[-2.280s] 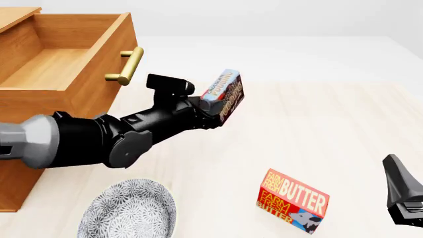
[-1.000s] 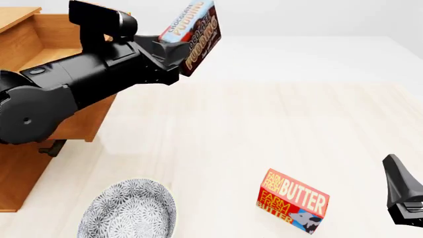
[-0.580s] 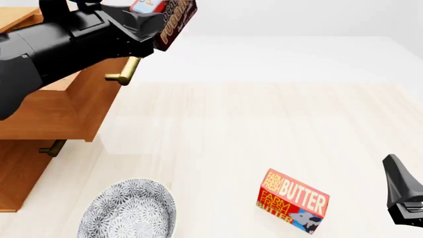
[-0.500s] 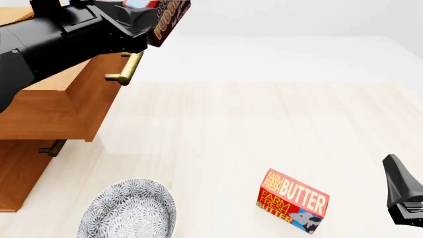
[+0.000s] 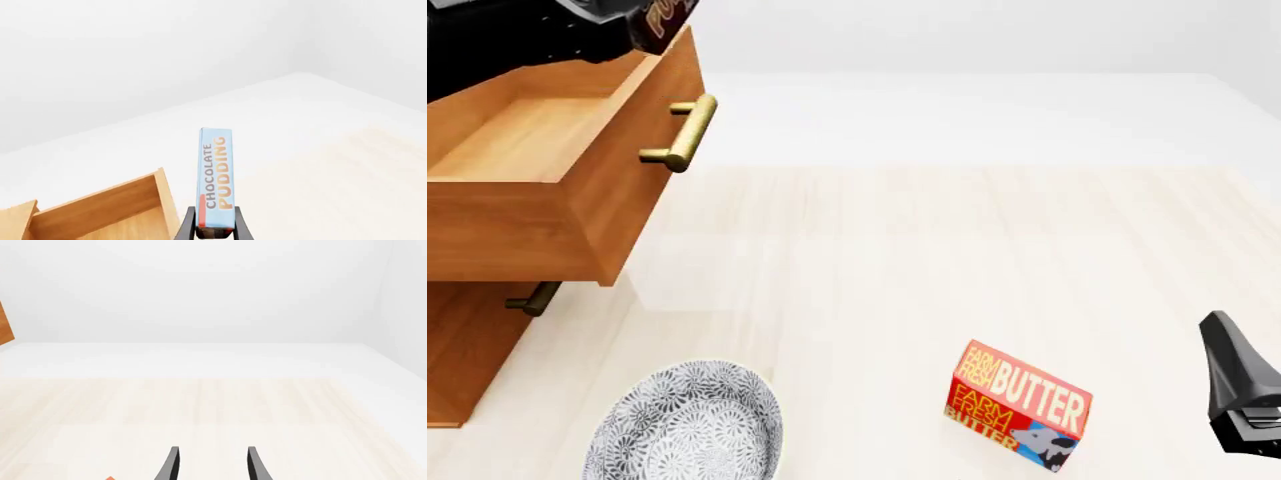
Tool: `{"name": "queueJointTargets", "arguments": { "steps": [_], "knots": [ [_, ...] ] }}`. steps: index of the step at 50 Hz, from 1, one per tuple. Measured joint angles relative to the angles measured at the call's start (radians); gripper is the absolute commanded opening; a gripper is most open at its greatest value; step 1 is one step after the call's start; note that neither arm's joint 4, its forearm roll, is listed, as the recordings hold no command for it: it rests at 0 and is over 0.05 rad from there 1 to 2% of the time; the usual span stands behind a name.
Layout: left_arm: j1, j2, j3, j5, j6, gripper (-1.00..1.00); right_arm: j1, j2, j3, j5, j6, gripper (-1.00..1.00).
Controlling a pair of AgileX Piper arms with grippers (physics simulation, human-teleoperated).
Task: Put the chocolate pudding in the top drawer of the cabinet and close it.
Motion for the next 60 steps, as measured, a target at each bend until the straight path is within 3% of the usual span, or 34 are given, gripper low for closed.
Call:
{"name": "queueJointTargets", "arguments": {
  "steps": [30, 60],
  "knots": [
    [0.188, -0.070, -0.062, 0.148, -0.002, -1.00, 0.000, 0.000, 0.000, 0.000, 0.000, 1.00],
    [0.275, -0.075, -0.010, 0.214, -0.076, -1.00, 0.000, 0.000, 0.000, 0.000, 0.000, 1.00]
  ]
}}
